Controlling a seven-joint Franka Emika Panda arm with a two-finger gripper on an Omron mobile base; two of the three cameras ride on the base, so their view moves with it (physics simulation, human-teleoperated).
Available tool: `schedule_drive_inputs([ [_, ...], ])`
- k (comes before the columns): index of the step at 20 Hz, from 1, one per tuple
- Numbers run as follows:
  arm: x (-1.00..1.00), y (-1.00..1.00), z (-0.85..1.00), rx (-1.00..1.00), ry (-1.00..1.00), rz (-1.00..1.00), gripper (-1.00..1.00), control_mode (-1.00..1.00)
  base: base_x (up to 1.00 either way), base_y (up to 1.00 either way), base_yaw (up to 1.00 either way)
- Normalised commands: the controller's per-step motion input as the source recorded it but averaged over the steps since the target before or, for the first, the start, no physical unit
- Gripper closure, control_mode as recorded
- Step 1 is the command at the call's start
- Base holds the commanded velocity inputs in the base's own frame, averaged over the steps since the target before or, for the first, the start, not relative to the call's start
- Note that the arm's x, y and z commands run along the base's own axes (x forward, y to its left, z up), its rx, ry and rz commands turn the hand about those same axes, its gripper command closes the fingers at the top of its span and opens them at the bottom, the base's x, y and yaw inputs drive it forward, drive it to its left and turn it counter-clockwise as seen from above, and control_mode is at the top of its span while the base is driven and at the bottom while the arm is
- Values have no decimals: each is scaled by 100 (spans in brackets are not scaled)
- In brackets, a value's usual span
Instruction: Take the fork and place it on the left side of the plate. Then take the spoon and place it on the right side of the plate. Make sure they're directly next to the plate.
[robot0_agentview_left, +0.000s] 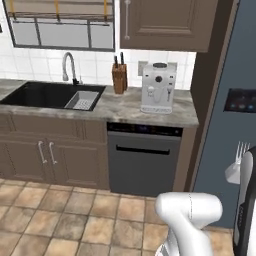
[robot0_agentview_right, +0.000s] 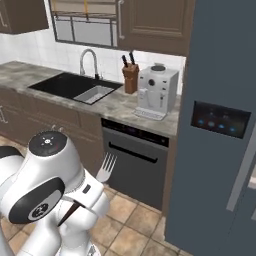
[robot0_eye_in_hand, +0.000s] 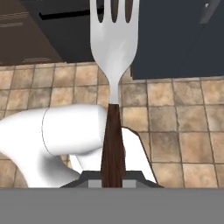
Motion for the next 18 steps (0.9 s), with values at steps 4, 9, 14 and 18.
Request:
schedule_drive_inputs([
  [4,0,0,0,0,0,0,100,100,-44,-37,32],
  [9,0,0,0,0,0,0,100,100,-74,-36,35],
  [14,0,0,0,0,0,0,100,100,-88,-37,35],
  [18,0,0,0,0,0,0,100,100,-97,-36,35],
])
